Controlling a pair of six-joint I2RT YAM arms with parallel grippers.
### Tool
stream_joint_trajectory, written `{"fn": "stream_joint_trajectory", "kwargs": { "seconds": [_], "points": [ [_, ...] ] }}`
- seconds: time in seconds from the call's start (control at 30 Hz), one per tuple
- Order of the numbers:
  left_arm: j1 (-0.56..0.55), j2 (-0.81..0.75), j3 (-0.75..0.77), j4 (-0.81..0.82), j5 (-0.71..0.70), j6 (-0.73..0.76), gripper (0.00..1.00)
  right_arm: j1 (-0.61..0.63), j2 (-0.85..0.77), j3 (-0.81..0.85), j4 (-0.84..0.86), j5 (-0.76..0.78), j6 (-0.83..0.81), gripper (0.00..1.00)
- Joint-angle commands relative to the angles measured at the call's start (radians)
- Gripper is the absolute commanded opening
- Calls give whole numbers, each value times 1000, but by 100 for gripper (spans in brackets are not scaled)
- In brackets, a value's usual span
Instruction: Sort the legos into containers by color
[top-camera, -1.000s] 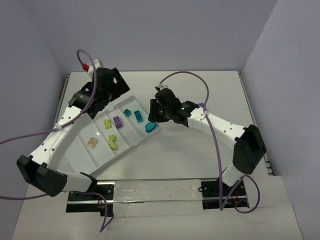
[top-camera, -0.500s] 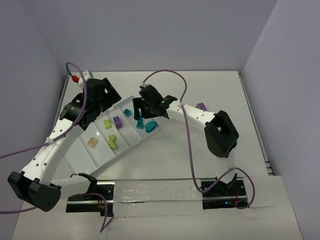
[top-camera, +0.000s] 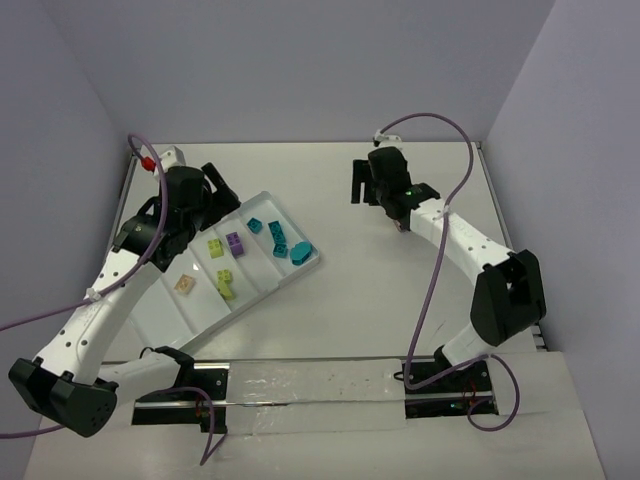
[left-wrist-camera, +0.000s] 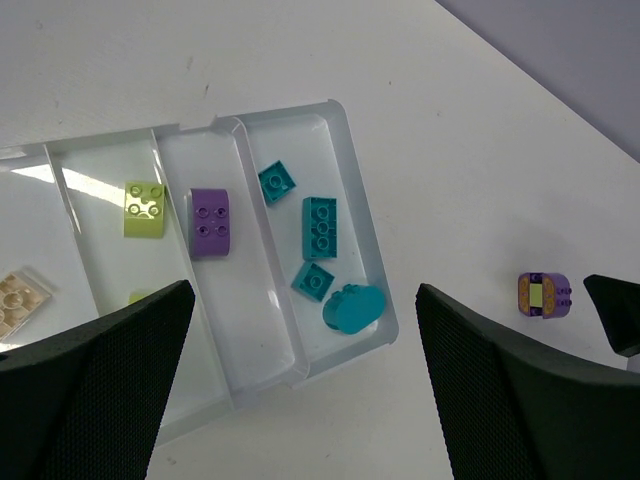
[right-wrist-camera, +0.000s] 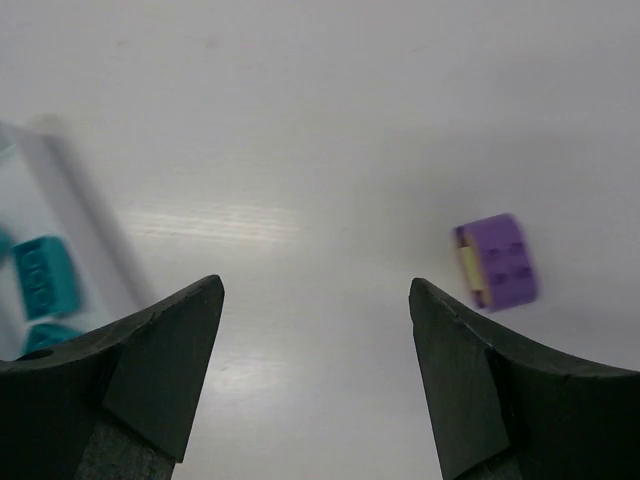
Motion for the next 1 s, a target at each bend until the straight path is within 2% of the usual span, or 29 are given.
{"fn": "stream_joint_trajectory", "kwargs": {
  "seconds": [0.0, 0.17, 0.3, 0.77, 0.97],
  "points": [
    [10, 4, -7, 60, 44, 28, 99, -18, 5, 12, -1, 121, -202, 83],
    [11, 16, -17, 84, 59, 29, 99, -101, 67, 73, -65, 60, -228, 85],
    [11, 27, -4, 72, 57, 40, 99, -216, 99, 68, -57, -65, -203, 85],
    [30, 89, -16, 98, 93, 82, 99, -316, 257, 89, -89, -177, -285, 81],
    [35, 94, -22, 102, 99, 98, 99, -345, 298, 88, -78, -203, -258, 73]
  ]
}}
